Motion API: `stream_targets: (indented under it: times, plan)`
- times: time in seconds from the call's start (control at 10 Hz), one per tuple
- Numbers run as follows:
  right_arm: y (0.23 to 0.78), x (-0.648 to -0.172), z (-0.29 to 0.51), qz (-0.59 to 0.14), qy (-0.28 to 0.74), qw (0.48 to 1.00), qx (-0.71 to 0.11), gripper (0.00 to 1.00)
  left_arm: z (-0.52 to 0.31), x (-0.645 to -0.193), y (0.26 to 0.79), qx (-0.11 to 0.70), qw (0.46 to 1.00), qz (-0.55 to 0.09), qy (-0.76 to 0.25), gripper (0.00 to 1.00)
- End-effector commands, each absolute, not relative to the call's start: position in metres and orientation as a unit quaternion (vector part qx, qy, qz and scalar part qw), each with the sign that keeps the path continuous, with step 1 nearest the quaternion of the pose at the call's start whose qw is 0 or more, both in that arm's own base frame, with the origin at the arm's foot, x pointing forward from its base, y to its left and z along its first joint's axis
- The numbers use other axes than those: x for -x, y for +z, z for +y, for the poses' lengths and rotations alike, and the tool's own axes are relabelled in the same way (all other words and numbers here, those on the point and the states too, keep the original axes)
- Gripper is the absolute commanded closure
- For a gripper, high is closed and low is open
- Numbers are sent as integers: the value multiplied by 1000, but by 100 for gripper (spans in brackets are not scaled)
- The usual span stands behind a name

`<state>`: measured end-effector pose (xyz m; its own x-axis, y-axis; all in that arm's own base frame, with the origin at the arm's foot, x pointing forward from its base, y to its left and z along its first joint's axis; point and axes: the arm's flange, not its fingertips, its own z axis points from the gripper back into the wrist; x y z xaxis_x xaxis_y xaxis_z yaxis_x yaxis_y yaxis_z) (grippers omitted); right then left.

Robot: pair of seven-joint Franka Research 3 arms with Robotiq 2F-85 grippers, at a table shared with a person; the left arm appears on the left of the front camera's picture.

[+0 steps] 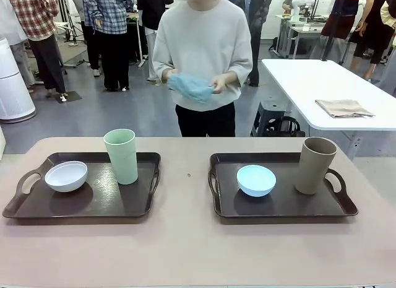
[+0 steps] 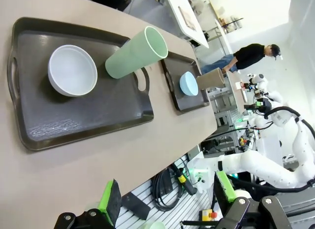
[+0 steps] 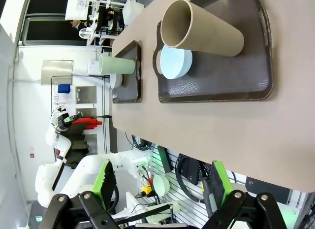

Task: Set up a tray with a mat and arrange the tableware.
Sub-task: Pick up the Picnic Bowl and Reusable plastic cup from the Handle tray in front of the human's position and hold them in the air.

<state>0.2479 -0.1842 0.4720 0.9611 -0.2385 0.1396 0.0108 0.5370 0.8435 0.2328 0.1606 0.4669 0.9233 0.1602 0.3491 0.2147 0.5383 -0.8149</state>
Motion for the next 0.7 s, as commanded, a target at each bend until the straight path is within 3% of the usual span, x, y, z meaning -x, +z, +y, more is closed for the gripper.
stream_targets:
  times: [0.0, 0.6]
  plan:
    - [472, -250, -184, -126, -67, 862, -487, 0, 162, -233, 467, 487, 848, -205, -24, 0]
    - [472, -250, -184, -126, -67, 862, -487, 0, 162, -233, 467, 487, 848, -205, -24, 0]
